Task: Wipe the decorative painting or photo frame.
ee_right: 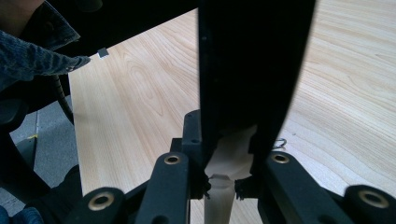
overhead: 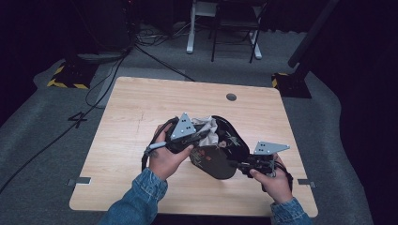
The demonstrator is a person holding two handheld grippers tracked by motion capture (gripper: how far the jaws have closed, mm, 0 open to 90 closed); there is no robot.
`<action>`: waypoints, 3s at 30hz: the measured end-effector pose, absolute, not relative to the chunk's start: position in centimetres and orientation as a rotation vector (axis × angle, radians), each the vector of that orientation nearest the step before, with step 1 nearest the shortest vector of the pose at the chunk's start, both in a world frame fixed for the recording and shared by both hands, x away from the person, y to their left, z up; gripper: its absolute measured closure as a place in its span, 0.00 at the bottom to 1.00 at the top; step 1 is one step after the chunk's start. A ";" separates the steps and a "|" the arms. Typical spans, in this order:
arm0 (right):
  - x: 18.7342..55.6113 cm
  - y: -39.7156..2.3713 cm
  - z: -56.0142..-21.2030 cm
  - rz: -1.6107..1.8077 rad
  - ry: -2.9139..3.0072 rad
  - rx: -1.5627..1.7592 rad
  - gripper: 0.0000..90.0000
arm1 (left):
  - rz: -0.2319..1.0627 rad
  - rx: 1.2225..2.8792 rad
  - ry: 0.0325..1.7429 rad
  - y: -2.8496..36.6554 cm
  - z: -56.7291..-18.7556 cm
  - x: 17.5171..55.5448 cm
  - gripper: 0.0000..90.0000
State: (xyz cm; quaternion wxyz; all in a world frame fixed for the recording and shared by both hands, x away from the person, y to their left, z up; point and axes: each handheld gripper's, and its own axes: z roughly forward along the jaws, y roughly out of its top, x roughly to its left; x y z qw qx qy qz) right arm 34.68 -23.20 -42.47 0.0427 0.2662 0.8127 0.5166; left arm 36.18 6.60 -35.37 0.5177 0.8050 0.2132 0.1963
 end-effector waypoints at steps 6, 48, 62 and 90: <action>34.7 -23.3 -42.5 1.575 2.489 0.822 0.87 | 0.469 1.946 0.509 5.7 -35.5 35.9 0.84; 34.6 -23.2 -42.4 1.548 2.493 0.824 0.87 | 0.459 1.963 0.505 5.4 -36.8 35.8 0.84; 34.5 -23.2 -42.3 1.547 2.493 0.822 0.87 | 0.472 1.976 0.564 7.3 -38.0 36.4 0.84; 34.4 -22.7 -42.1 1.526 2.498 0.824 0.87 | 0.389 1.987 0.457 3.5 -36.8 34.6 0.83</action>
